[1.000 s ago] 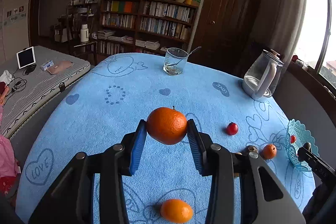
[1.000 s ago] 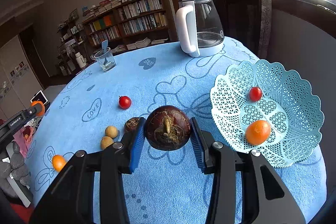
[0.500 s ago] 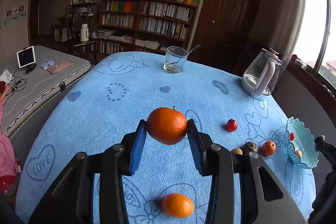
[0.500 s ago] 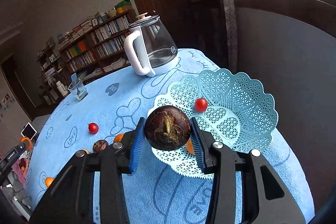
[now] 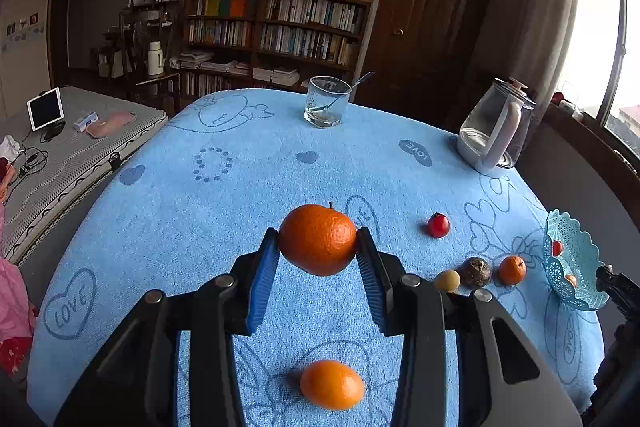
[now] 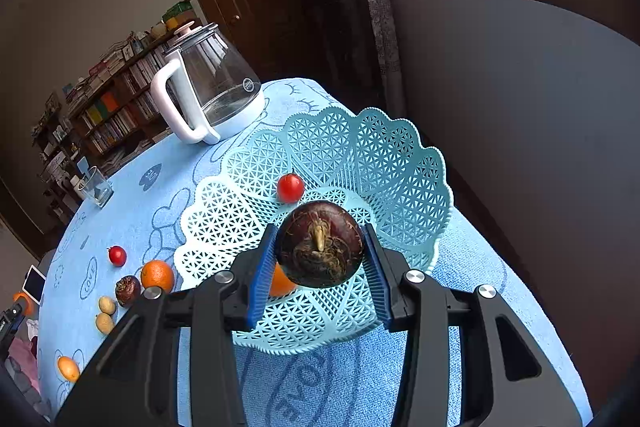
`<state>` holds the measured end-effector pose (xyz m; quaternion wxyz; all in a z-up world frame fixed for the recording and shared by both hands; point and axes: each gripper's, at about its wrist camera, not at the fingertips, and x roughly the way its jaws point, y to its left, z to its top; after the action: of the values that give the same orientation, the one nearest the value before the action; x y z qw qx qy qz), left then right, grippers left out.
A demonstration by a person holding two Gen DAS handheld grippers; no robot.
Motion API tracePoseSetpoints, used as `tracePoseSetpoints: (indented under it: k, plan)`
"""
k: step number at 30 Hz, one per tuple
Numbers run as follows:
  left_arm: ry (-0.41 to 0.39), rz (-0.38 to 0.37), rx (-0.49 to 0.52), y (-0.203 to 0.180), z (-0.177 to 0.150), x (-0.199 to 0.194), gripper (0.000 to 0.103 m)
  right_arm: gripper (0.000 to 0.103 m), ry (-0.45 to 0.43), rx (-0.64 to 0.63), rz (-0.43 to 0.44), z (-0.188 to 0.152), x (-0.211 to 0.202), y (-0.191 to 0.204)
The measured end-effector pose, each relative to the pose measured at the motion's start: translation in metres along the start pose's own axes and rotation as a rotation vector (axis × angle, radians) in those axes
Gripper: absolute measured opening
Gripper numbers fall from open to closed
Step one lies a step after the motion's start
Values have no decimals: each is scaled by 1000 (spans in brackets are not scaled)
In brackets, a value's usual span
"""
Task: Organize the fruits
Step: 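Carry the mangosteen into the blue basket and open the right tool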
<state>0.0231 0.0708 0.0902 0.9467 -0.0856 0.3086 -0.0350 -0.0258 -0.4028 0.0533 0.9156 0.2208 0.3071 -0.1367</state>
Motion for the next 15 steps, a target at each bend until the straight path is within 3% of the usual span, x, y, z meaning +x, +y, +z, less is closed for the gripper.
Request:
tracePoseSetpoints:
  k: [15]
  plan:
    - [16,-11,7,-4,-2,4,40,43,-3,11,-55,0,5,-6]
